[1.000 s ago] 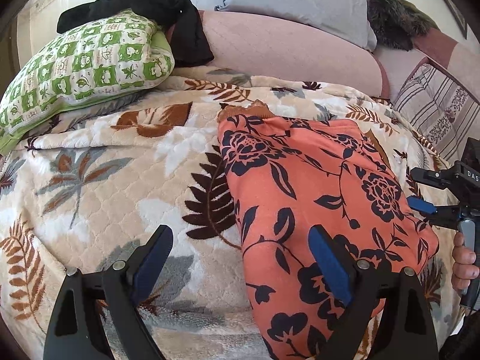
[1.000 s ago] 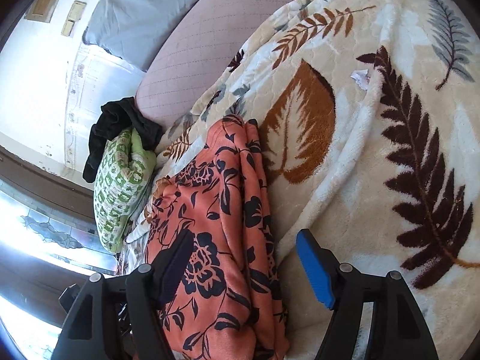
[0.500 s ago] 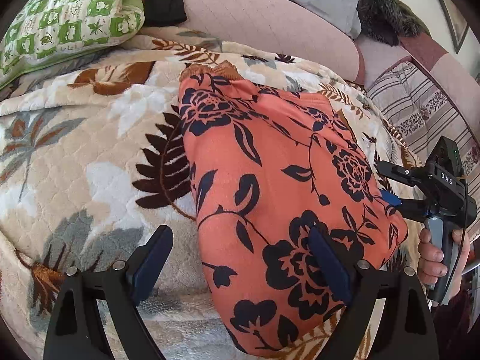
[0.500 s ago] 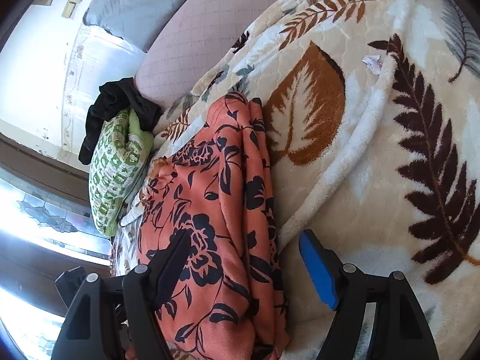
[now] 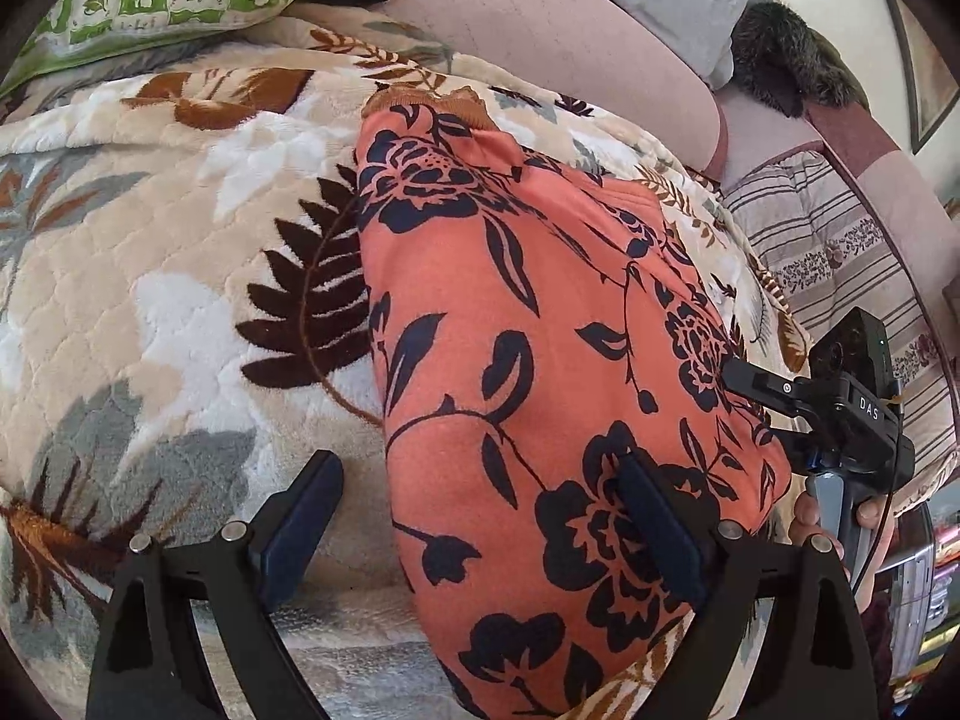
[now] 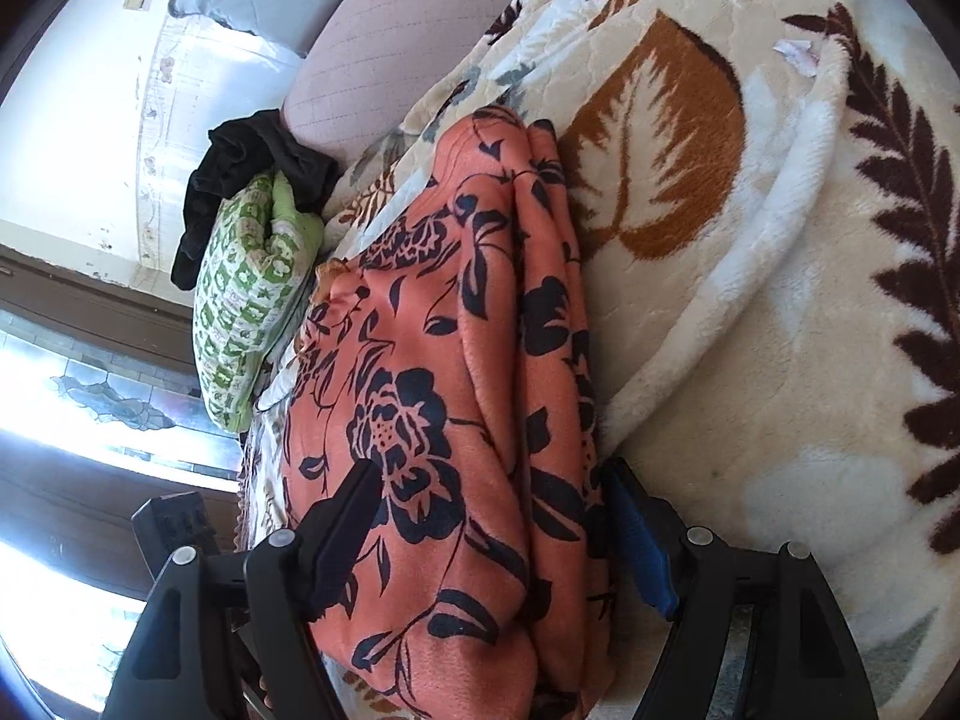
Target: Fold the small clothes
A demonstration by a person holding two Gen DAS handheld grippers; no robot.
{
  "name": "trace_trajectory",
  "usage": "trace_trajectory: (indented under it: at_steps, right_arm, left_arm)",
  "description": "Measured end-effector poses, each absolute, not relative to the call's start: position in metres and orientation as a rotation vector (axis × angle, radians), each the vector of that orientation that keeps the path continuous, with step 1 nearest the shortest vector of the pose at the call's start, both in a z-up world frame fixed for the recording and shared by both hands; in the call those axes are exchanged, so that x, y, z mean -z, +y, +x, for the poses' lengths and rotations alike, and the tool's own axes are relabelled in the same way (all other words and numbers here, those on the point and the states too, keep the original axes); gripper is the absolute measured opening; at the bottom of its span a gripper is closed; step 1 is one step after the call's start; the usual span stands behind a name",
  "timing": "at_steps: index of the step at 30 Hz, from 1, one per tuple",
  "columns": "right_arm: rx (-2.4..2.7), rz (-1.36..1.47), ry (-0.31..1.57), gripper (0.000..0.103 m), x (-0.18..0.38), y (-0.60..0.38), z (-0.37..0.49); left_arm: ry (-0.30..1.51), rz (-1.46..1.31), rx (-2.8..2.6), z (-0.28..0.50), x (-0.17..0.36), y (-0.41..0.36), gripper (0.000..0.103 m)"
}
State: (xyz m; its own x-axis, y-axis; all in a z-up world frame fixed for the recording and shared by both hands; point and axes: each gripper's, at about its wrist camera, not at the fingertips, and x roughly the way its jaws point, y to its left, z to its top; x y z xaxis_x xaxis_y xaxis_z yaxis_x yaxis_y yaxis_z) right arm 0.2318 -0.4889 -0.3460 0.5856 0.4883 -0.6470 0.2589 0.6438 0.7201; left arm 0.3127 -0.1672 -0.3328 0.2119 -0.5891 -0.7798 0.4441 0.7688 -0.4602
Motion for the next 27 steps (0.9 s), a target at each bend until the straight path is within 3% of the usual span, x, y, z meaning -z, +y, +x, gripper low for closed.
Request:
trace_trajectory:
  at_steps: [9, 14, 19, 21, 22, 27]
  right_arm:
    - [-0.174, 0.867, 0.879, 0.086, 0.345, -0.468, 0.232]
    - [-0.168, 0.836, 0.858, 0.084, 0.344, -0.463, 0.233]
    - [-0.112, 0.806, 0.851, 0.059, 0.344, -0.463, 0.232]
    - [-0.092, 0.78, 0.843, 0.054, 0.341, -0.462, 0.232]
    - [-0.086, 0.756, 0.838, 0.044, 0.339, -0.459, 0.232]
    - [-0.075, 0.624, 0.787, 0.04, 0.313, -0.439, 0.231]
  left_arm:
    - [1.167, -0.201, 0.797, 0.308, 0.335, -0.182, 0.094]
    - [1.131, -0.198, 0.79, 0.305, 0.334, -0.184, 0.092]
    - [1.092, -0.194, 0.769, 0.305, 0.331, -0.178, 0.067]
    - [1.084, -0.208, 0.768, 0.307, 0.33, -0.174, 0.057]
    - [1.079, -0.209, 0.767, 0.307, 0.329, -0.174, 0.055]
    - [1.046, -0.174, 0.759, 0.304, 0.323, -0.174, 0.048]
